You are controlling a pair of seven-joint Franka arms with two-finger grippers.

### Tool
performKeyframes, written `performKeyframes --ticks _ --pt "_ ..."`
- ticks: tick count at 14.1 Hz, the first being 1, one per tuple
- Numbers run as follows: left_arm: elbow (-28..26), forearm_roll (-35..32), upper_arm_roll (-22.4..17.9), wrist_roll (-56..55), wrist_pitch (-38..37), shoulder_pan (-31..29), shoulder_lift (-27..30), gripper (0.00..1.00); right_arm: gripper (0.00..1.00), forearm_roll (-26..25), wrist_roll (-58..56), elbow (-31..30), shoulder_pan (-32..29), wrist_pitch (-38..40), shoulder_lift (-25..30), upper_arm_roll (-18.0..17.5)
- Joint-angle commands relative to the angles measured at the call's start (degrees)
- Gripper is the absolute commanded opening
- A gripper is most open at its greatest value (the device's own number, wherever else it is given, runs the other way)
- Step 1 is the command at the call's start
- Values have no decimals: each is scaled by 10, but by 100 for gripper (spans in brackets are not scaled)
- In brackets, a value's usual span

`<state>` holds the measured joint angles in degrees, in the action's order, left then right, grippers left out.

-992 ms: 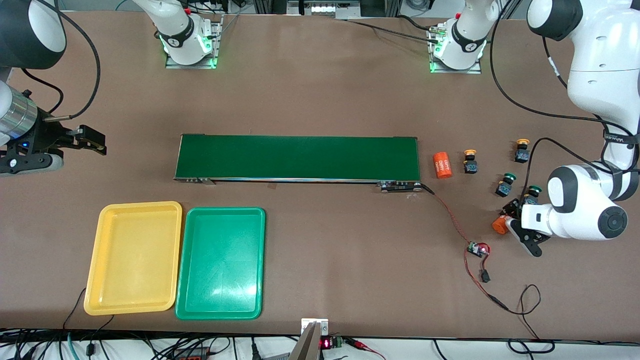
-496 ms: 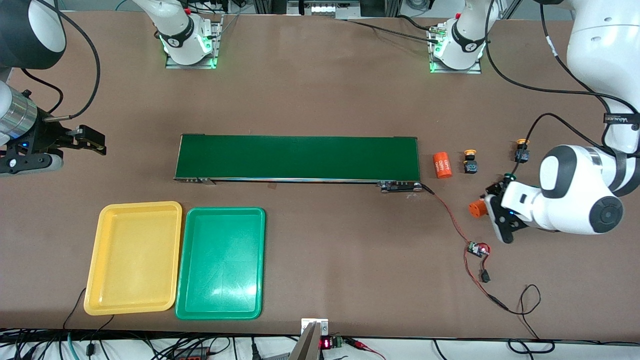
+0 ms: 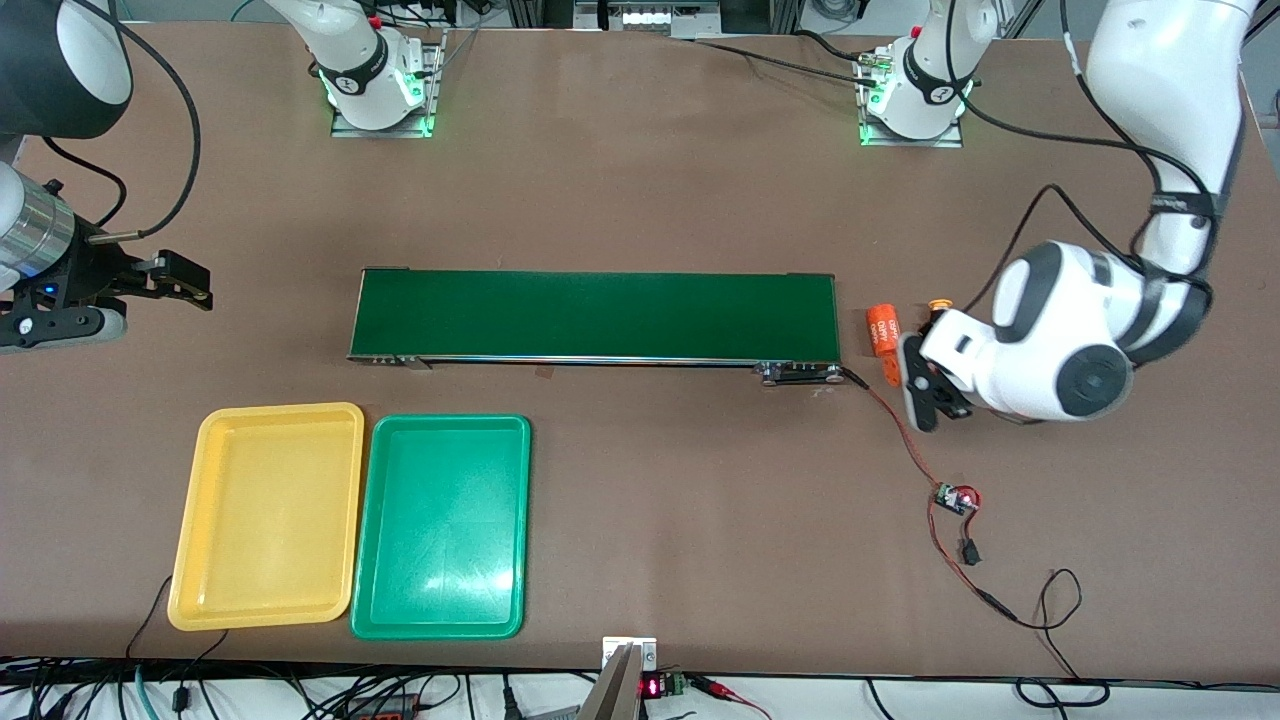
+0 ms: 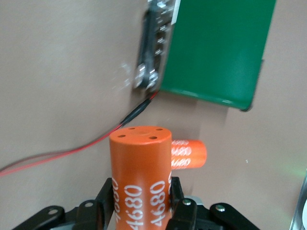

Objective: Sort buttons by color to trays
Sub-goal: 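Lift the cylinder and lower it onto the green conveyor belt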

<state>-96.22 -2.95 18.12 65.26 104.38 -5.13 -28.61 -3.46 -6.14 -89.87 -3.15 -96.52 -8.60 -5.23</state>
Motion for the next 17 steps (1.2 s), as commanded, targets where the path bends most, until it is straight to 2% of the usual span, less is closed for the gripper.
performKeyframes --ticks 1,3,9,13,15,16,17 --pt "-96 -23 -4 -7 63 45 50 2 100 -9 6 -3 2 -3 5 -2" --pt "-131 -23 8 -7 100 48 57 2 100 -8 6 -2 1 -3 5 -2" --pt "-153 -26 81 -48 100 59 58 2 100 -9 6 0 1 -3 5 -2" --pt "-159 -102 82 -122 102 103 54 4 100 -9 6 0 0 -3 5 -2" --pt "-157 -108 82 -126 103 102 47 11 100 -9 6 0 0 -3 5 -1" --pt "-155 -111 82 -126 104 102 45 20 100 -9 6 0 0 -3 4 -1" --pt "-151 -129 82 -126 105 101 39 38 100 -9 6 0 0 -3 4 -1"
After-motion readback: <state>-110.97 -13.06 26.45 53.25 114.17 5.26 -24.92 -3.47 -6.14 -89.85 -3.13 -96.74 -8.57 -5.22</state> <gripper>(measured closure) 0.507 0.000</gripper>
